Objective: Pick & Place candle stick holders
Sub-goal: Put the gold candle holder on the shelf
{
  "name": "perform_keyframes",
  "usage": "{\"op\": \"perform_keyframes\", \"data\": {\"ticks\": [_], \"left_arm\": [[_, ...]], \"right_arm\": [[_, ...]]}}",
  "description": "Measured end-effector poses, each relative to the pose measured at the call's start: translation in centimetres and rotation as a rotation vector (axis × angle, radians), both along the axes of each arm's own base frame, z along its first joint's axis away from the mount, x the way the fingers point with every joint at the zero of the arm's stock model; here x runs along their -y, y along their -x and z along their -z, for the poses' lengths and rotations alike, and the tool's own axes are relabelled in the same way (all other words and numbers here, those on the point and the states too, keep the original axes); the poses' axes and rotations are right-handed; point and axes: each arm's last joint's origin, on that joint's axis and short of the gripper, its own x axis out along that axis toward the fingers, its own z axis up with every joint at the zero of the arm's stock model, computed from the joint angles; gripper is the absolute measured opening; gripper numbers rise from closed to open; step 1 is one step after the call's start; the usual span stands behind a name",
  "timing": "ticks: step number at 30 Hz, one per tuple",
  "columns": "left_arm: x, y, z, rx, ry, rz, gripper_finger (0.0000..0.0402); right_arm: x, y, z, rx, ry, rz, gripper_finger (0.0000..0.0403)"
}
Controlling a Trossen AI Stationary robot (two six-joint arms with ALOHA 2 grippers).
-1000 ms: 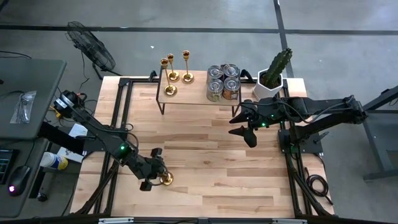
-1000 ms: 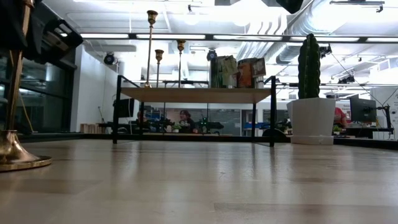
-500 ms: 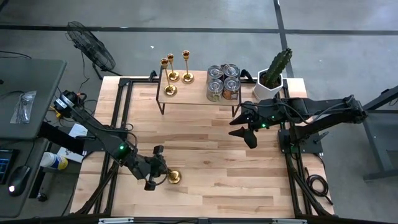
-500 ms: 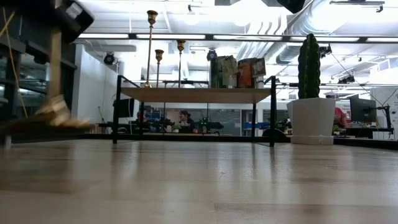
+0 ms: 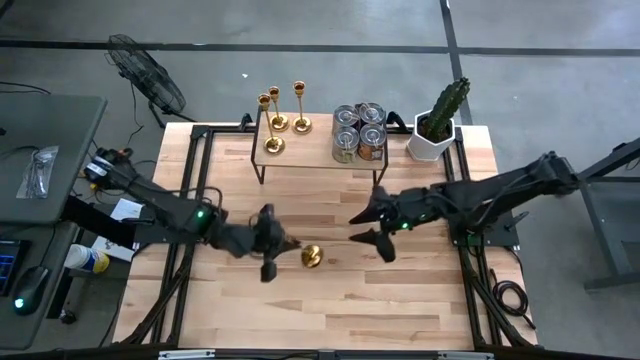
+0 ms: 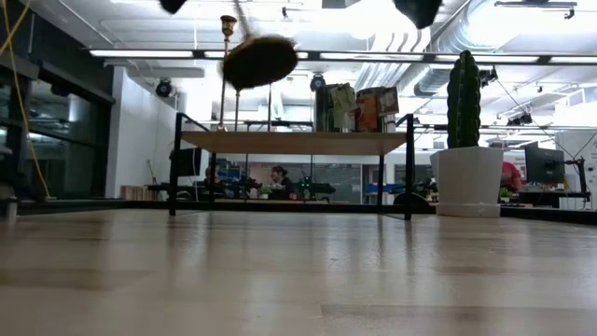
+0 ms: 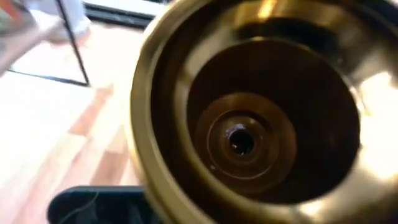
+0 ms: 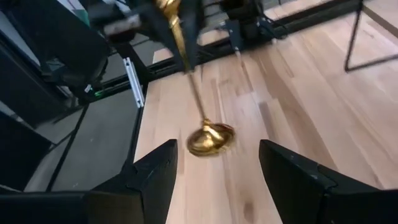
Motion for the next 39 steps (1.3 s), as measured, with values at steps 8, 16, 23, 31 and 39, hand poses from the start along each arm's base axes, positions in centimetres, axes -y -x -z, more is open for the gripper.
{"op": "perform_keyframes", "data": {"ticks": [8, 16, 23, 31, 39], "left_arm": [[-2.6, -1.3, -3.1, -0.005, 0.005, -0.09, 0.0008], [-2.9, -1.8, -3.6, -0.029, -0.008, -0.069, 0.0008], [-3.0, -1.8, -3.6, -0.029, -0.007, -0.078, 0.0008], [-3.0, -1.9, -3.6, -0.025, 0.007, -0.071, 0.0008], [-3.0, -1.9, -3.6, -0.024, 0.02, -0.074, 0.0008]], "right_arm": [[-1.8, -3.7, 2.4, 0.063, 0.059, 0.082, 0.0219], [-2.5, -6.9, 4.4, 0.184, 0.053, 0.179, 0.0219], [-2.9, -8.2, 5.8, 0.198, 0.048, 0.18, 0.0219], [-2.5, -9.0, 6.4, 0.233, 0.045, 0.207, 0.0213], [-2.5, -9.1, 6.2, 0.251, 0.099, 0.177, 0.0166]]}}
